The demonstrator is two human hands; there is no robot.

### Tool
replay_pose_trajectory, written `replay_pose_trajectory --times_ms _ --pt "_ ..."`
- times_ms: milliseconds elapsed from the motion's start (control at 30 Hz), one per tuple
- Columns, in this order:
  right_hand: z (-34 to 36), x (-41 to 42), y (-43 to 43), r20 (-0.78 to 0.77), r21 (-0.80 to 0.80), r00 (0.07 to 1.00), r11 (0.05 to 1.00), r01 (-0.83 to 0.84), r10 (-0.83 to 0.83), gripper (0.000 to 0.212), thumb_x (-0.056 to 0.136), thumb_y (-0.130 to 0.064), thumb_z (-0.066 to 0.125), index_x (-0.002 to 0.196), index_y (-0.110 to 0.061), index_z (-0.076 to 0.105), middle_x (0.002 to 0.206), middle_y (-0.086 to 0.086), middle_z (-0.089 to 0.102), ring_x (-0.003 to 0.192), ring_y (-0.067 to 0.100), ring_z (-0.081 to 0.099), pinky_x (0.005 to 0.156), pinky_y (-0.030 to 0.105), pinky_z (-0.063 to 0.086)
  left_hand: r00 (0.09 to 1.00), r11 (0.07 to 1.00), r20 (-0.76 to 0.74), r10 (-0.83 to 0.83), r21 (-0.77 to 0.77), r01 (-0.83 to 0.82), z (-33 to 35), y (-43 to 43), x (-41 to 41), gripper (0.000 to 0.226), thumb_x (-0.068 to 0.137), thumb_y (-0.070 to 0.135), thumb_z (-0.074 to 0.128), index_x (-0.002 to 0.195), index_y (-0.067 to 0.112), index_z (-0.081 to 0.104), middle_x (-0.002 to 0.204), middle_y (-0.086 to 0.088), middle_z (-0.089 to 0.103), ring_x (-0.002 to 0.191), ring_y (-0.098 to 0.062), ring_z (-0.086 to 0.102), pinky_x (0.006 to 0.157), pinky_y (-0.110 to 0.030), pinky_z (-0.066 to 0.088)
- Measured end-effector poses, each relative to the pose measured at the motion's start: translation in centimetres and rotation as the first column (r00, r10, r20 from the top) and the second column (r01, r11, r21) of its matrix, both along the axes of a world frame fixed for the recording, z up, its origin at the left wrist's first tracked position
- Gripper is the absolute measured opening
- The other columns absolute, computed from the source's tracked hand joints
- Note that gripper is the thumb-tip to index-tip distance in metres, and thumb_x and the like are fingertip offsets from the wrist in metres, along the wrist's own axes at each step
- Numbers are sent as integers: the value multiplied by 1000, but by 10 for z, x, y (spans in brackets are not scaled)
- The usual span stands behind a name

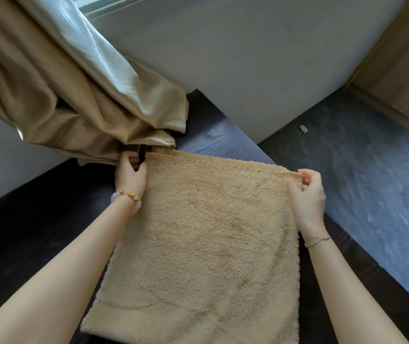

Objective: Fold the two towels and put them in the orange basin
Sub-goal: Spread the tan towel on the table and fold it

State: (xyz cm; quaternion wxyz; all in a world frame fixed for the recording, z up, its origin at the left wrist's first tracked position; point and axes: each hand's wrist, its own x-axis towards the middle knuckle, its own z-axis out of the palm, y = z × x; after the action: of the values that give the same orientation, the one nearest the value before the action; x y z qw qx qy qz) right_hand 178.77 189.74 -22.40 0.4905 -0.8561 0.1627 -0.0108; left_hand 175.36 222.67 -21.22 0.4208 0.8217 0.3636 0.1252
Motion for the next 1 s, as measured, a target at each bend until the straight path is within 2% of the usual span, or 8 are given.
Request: replay_pose_trajectory --times_ms 133,267,367,433,500,700,900,1000 --pt "8 -40 8 129 -345 981 934 -93 145 35 89 -14 57 123 -9 52 123 8 52 115 23 46 98 27 31 976 941 -45 -211 262 215 0 4 -51 26 90 12 52 116 10 57 116 -8 55 107 -23 53 93 -34 42" --pt "18 -110 31 186 -460 925 861 -216 331 32 91 -11 45 120 -8 57 120 7 58 117 24 52 108 21 21 836 736 -144 -529 413 536 -12 -13 -131 36 93 28 42 116 7 61 118 -8 59 110 -24 53 98 -26 35" --pt "13 -165 56 2 -516 876 751 -413 483 46 90 -28 34 129 -17 55 134 1 54 128 22 47 116 31 17 704 585 -314 -637 399 706 -31 -20 -186 56 98 47 20 136 15 46 143 -1 42 134 -20 34 113 -36 23" --pt "6 -191 66 -162 -552 838 656 -515 521 56 89 -41 23 138 -26 46 146 -3 42 138 21 35 117 43 14 671 531 -410 -618 411 741 -40 -19 -209 57 98 48 13 144 19 32 150 3 27 140 -15 17 115 -34 7" --pt "-3 -210 69 -261 -587 808 577 -567 528 61 88 -46 15 144 -31 34 155 -5 26 145 20 19 116 48 3 653 491 -495 -574 430 758 -39 -18 -226 57 99 47 11 144 18 29 151 0 28 139 -15 15 114 -32 3" --pt "-12 -237 72 -329 -596 719 456 -661 613 76 79 -54 -6 150 -33 10 160 -7 -1 143 15 -15 110 46 -16 648 505 -581 -492 416 756 -39 -13 -269 60 99 47 8 140 13 36 145 -6 42 135 -19 25 111 -34 6" --pt "-4 -265 90 -403 -576 599 317 -753 692 84 71 -58 -13 150 -35 3 159 -8 -8 146 17 -13 115 52 -8 711 619 -589 -384 408 672 -41 -12 -340 59 98 46 8 141 14 34 144 -3 42 135 -18 25 111 -33 2" --pt "-4 -283 103 -410 -552 540 271 -788 735 85 70 -62 -10 150 -35 4 159 -9 -8 146 17 -13 114 52 -9 755 663 -580 -305 441 606 -41 -8 -377 57 98 45 10 142 14 29 147 -2 36 144 -16 4 111 -34 1"
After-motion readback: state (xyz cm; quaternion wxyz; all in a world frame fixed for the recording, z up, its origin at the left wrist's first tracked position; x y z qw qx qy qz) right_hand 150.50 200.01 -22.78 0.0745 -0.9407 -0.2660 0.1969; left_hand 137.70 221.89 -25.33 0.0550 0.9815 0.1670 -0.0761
